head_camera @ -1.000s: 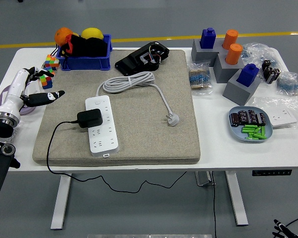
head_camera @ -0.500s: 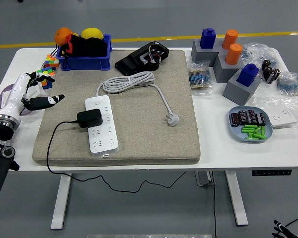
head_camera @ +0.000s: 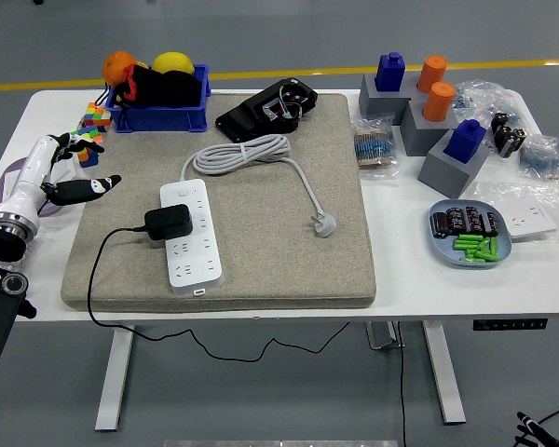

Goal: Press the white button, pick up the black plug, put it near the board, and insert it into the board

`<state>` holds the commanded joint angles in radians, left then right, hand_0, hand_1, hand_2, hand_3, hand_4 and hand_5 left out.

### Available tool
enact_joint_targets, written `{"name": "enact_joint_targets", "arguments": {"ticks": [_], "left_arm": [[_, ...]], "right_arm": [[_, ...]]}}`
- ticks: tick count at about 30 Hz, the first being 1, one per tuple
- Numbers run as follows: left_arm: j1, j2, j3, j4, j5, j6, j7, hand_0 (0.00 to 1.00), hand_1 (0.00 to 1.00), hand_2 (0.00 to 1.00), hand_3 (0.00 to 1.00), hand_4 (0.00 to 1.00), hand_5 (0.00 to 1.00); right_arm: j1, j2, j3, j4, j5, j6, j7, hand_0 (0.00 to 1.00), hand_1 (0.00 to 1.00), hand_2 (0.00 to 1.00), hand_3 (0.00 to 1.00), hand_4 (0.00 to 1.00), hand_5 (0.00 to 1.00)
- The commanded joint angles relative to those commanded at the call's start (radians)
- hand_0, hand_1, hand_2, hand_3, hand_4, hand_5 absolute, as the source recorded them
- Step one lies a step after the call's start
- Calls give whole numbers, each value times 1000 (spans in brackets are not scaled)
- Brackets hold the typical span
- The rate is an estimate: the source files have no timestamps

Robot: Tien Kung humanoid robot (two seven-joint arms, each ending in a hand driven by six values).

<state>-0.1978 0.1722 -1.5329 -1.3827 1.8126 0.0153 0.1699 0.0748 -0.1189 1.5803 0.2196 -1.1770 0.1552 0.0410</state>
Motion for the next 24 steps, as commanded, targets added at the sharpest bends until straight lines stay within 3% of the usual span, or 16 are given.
{"name": "enact_joint_targets", "arguments": {"ticks": [24], "left_arm": [[30, -16, -24, -32, 7, -13, 19, 822, 823, 760, 557, 849, 42]], "right_arm": [[-14, 18, 33, 0, -19, 1, 3, 822, 756, 740, 721, 781, 556]]}}
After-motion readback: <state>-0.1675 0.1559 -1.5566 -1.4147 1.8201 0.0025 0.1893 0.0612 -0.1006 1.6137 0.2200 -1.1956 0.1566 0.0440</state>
